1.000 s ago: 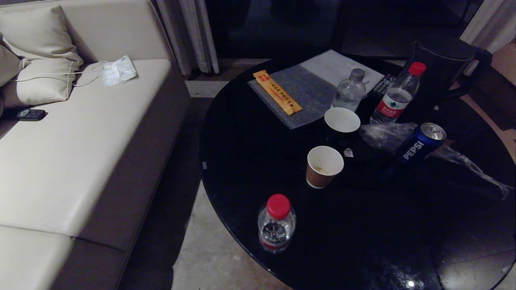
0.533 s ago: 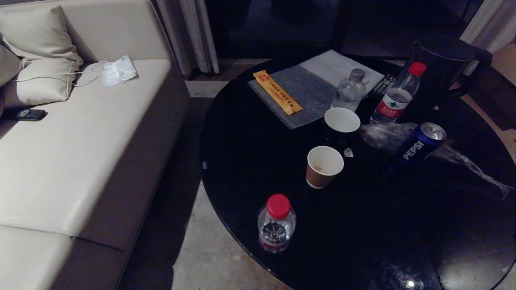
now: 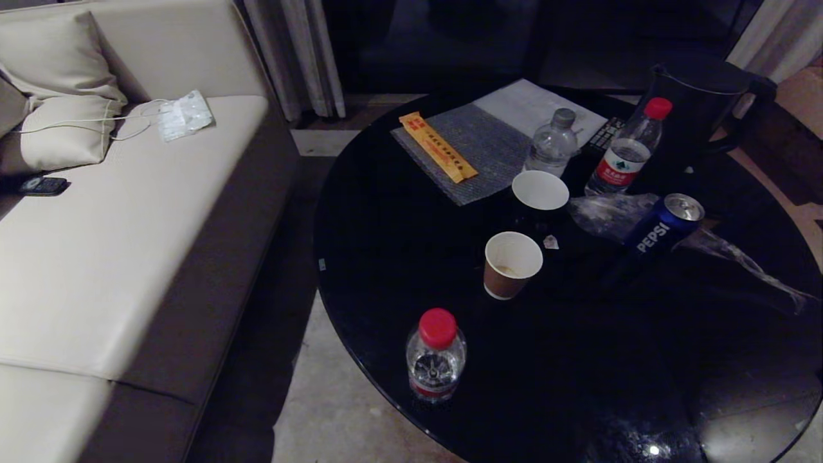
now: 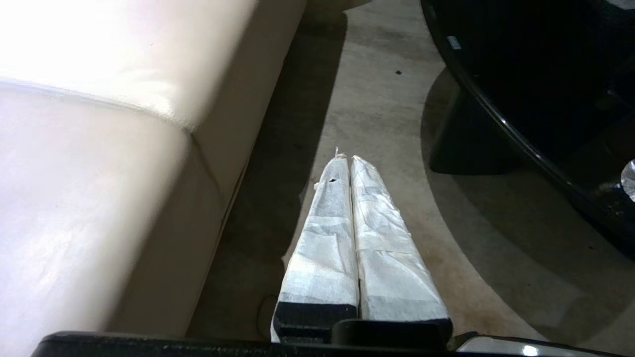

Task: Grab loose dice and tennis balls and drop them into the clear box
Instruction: Put the toys in the box

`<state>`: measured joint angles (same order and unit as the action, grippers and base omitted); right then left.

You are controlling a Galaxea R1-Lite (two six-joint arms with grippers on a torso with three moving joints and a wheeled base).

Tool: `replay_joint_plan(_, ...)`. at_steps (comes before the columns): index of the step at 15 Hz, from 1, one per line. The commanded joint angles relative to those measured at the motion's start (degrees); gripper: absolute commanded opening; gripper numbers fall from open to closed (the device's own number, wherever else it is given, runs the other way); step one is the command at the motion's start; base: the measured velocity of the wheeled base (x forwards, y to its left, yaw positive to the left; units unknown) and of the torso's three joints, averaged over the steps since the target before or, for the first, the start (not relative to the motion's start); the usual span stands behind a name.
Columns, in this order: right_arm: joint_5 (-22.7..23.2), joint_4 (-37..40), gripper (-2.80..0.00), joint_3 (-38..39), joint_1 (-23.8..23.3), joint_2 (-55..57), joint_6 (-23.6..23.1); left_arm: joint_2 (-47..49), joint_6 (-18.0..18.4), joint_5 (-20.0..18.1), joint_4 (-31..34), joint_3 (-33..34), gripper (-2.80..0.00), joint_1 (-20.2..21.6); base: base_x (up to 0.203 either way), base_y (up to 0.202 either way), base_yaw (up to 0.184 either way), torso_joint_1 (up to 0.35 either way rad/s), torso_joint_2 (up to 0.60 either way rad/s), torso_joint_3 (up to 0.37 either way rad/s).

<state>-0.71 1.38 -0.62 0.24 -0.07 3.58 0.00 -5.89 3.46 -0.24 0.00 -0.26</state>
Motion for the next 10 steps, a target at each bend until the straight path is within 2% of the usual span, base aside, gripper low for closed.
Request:
replay_joint_plan(1, -0.17, -0.06, -2.8, 0.01, 0.02, 0.11, 0.64, 0.09, 0.01, -0.04, -0.02, 0.09, -2.8, -0.01, -0.006, 0.005, -0.082, 0.005, 0.0, 0.002)
replay_joint_plan(7, -0.08, -0.06, -2.8, 0.01, 0.02, 0.15, 0.29, 0.09, -0.27, 0.14, -0.02, 0.09, -2.8, -0.01, -0.001, 0.011, -0.18, 0.001, 0.0, 0.004)
replay_joint_plan(10, -0.08, -0.06, -2.8, 0.01, 0.02, 0.15, 0.29, 0.09, -0.18, 0.14, -0.02, 0.09, -2.8, -0.01, 0.001, 0.003, -0.072, 0.002, 0.0, 0.001)
